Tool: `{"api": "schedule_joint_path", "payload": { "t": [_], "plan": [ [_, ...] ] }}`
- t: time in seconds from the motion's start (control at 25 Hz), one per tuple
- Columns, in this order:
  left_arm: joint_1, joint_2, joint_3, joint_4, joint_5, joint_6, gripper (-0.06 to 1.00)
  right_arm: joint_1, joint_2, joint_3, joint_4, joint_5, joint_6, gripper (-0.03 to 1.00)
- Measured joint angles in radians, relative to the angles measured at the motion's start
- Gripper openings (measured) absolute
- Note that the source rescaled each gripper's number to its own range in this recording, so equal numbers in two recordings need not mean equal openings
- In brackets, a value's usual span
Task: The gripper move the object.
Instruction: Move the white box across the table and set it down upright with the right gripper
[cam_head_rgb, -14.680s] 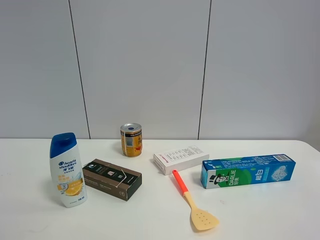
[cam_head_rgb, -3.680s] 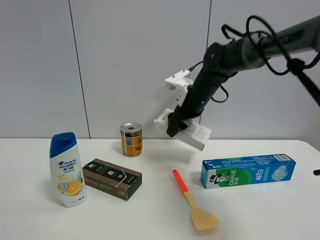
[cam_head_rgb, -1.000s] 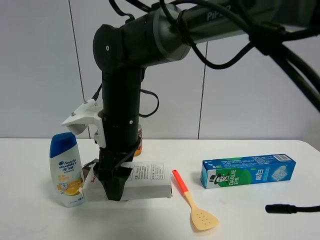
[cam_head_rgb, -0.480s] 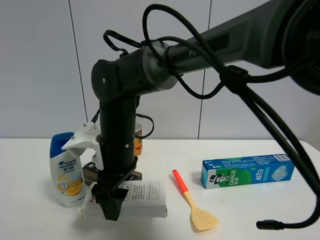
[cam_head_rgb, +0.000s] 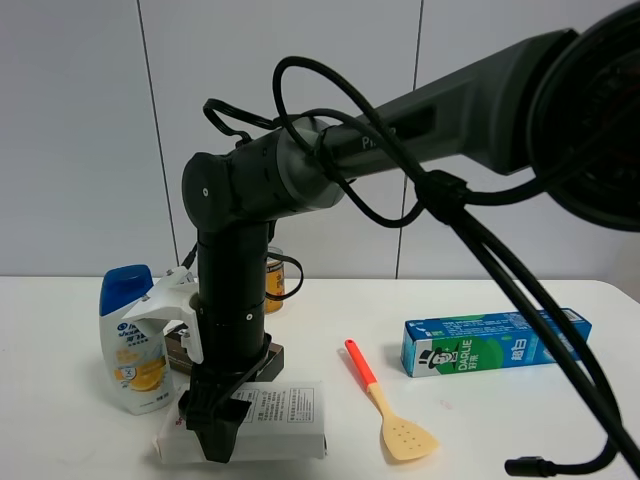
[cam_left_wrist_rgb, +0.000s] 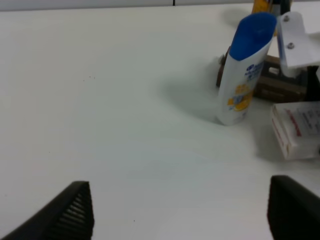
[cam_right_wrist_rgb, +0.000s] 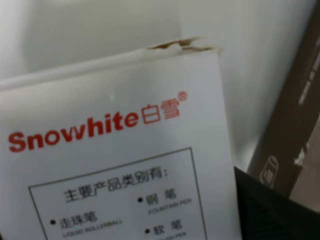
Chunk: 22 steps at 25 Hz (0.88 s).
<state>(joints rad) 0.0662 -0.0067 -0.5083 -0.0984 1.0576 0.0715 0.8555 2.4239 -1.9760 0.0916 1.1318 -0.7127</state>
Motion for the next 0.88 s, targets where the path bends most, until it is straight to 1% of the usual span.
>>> {"api": "schedule_joint_path", "payload": {
  "t": [0.44,0.48,0.56,0.64,0.88],
  "plan": [
    [0.0,0.0,0.0,0.0,0.0,0.0,1.0,0.0,0.014,0.0,0.001,0.006,0.0,0.0],
    [0.0,0.0,0.0,0.0,0.0,0.0,1.0,0.0,0.014,0.0,0.001,0.007,0.0,0.01],
    [0.0,0.0,0.0,0.0,0.0,0.0,1.0,0.0,0.014,0.0,0.001,0.007,0.005,0.08],
    [0.0,0.0,0.0,0.0,0.0,0.0,1.0,0.0,0.014,0.0,0.001,0.007,0.015,0.11],
    [0.0,0.0,0.0,0.0,0.0,0.0,1.0,0.001,0.002,0.0,0.001,0.004,0.044,0.12]
  ]
}}
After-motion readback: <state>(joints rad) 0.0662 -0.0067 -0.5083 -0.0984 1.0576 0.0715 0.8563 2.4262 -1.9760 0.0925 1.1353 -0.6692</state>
